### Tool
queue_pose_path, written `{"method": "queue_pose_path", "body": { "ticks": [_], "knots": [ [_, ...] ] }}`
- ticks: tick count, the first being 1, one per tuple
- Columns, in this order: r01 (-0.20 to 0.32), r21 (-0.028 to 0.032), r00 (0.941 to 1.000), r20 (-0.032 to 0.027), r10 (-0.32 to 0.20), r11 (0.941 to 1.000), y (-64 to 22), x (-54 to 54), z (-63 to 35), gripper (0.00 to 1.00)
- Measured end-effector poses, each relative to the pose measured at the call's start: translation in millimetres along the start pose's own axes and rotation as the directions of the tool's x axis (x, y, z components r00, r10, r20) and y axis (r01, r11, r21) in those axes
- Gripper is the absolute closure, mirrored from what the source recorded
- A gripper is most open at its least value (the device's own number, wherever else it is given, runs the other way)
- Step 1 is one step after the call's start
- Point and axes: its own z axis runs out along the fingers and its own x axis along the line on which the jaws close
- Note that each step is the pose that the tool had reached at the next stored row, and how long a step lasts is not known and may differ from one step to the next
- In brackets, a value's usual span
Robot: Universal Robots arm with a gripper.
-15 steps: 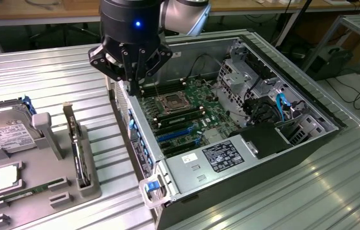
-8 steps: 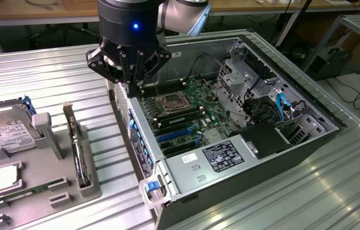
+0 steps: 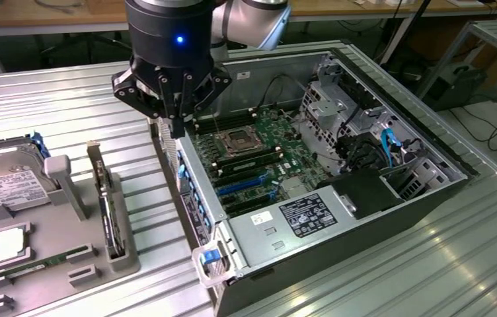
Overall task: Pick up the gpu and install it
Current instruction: 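Reach for the gpu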
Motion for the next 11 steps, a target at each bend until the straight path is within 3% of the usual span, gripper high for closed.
{"method": "queue_pose_path", "body": {
  "ticks": [11],
  "knots": [
    [0.003,0.0000,1.0000,-0.0002,-0.003,1.0000,-5.8,9.5,0.2,0.89]
  ]
}}
